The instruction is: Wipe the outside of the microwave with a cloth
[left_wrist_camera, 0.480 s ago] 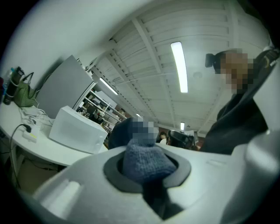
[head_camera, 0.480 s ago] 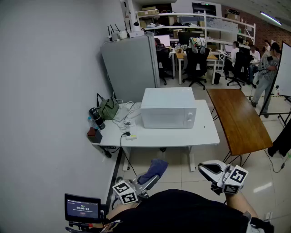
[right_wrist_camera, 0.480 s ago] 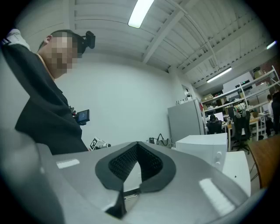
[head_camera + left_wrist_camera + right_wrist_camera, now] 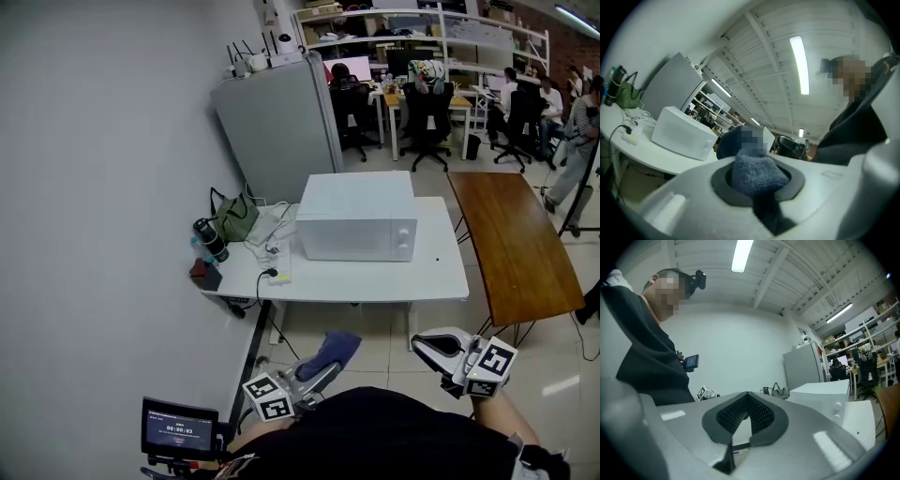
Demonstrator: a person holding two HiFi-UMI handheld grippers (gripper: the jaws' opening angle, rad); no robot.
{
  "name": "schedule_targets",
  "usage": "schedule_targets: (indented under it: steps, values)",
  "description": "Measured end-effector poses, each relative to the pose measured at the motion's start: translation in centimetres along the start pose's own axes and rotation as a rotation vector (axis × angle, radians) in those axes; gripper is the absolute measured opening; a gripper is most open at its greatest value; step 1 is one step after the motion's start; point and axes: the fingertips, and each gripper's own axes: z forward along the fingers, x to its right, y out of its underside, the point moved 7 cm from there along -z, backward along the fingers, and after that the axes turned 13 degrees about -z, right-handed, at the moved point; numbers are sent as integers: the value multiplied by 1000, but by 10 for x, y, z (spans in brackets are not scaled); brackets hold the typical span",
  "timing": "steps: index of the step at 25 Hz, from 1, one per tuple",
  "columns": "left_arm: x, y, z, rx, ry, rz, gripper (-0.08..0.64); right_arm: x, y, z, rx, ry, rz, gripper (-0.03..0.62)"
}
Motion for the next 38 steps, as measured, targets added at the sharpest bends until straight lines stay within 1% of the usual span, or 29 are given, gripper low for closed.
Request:
schedule_targets:
  steps: [3, 6, 9, 11, 13, 15, 16, 20, 22, 24, 26, 28, 30, 32, 34, 36, 38]
  values:
    - [-28, -18, -10, 22, -11, -19, 57, 13, 2, 32, 2, -14, 2, 5]
    - [-70, -43, -26, 30, 2, -17, 57, 28, -4, 83, 25, -10, -11, 5]
    - [-115, -96, -44, 36, 31, 10, 57, 44, -15, 146, 44, 26, -22, 5]
    - [-141, -130, -59, 23, 51, 21, 57, 51, -16, 181, 13, 48, -42, 5]
    - [-168, -150, -69, 2, 72, 12, 57, 57, -20, 211, 20, 72, -33, 5]
    - [-200, -160, -71, -12, 102, -13, 57, 64, -21, 235, 35, 96, -12, 5]
    - [-212, -165, -69, -20, 113, -26, 57, 68, -19, 243, 27, 106, -8, 5]
    - [-241, -181, -45, -61, 143, -59, 57, 93, 1, 254, -67, 147, -17, 5]
    - [-257, -183, -30, -72, 152, -66, 57, 114, 9, 254, -77, 165, -4, 5]
    - [-271, -186, -15, -74, 143, -66, 57, 138, 15, 253, -63, 162, 2, 5]
    - [-283, -192, 1, -69, 128, -50, 57, 164, 19, 253, -37, 140, -5, 5]
    - [-289, -210, 21, -58, 76, -20, 57, 196, 23, 256, -19, 99, -28, 5]
    - [-293, -226, 41, -24, 17, -5, 57, 231, 26, 259, -14, 48, -50, 5]
    - [-298, -231, 60, 5, -26, 8, 57, 264, 32, 258, 2, -8, -63, 5]
    - [-306, -228, 81, 12, -72, 24, 57, 295, 40, 255, 27, -54, -70, 5]
    - [-308, -233, 102, 13, -100, 35, 57, 322, 38, 253, 42, -88, -73, 5]
    - [-306, -244, 116, 14, -107, 48, 57, 342, 31, 254, 50, -106, -69, 5]
